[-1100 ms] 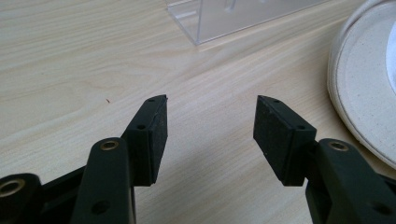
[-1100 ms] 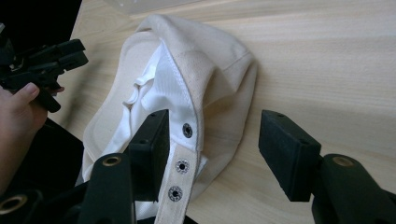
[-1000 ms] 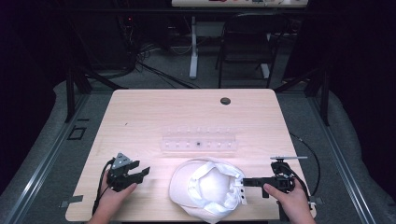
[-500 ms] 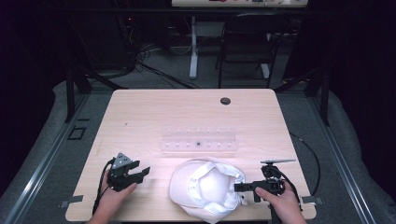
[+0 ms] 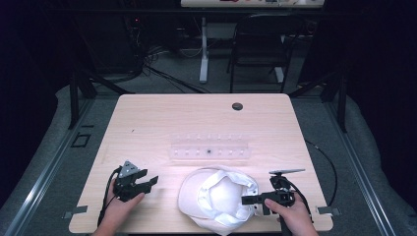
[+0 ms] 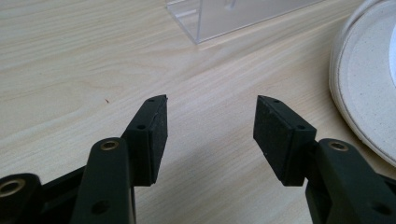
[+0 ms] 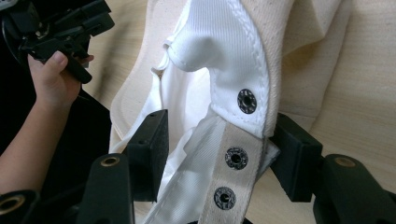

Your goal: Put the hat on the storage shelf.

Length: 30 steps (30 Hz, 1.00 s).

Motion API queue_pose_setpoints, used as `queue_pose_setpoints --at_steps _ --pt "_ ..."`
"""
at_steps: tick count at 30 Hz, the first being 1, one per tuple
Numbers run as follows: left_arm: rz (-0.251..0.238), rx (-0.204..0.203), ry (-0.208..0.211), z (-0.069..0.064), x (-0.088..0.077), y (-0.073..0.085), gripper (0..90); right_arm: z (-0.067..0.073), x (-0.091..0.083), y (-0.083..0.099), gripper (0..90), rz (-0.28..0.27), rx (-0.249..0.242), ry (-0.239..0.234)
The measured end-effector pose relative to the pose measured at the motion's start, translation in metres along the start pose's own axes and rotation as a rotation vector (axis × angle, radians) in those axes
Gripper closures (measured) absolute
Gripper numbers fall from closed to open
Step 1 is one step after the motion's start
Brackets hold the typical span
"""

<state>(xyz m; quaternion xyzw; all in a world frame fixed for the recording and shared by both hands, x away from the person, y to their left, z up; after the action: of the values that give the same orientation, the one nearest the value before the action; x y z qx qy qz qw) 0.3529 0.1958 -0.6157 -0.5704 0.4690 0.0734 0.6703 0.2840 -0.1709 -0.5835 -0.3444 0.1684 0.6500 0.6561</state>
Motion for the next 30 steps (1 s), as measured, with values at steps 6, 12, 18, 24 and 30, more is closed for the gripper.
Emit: queue_pose_setpoints --at_steps 6,12,18,24,30 --pt "0.001 -0.003 0.001 0.000 0.001 0.000 44.9 0.007 -0.005 -0.005 42.9 -0.007 0.000 -0.019" --pt "0.002 -0.001 0.003 0.000 0.001 0.000 44.9 0.013 -0.010 -0.010 45.4 -0.014 -0.001 -0.035" --pt "0.004 -0.004 0.001 0.000 0.001 0.000 44.9 0.022 -0.016 -0.017 56.2 -0.001 0.006 -0.047" --pt "0.005 -0.003 0.001 0.000 0.001 0.001 44.8 0.025 -0.016 -0.018 69.4 0.042 0.027 -0.050" --pt "0.003 -0.002 0.002 0.000 0.001 0.000 44.9 0.024 -0.015 -0.024 77.6 0.052 0.037 -0.021"
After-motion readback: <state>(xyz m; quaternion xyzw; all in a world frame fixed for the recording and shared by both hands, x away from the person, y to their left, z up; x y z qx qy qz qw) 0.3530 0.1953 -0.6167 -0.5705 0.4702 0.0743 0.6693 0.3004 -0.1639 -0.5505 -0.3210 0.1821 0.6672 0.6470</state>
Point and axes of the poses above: each handheld gripper's, and its own axes: x roughly forward along the jaws, y roughly out of its underside, z roughly to its left, the point moved 8 cm from there along x, roughly forward along the jaws, and after that the axes turned 5 degrees about z, right-handed, at the moved point
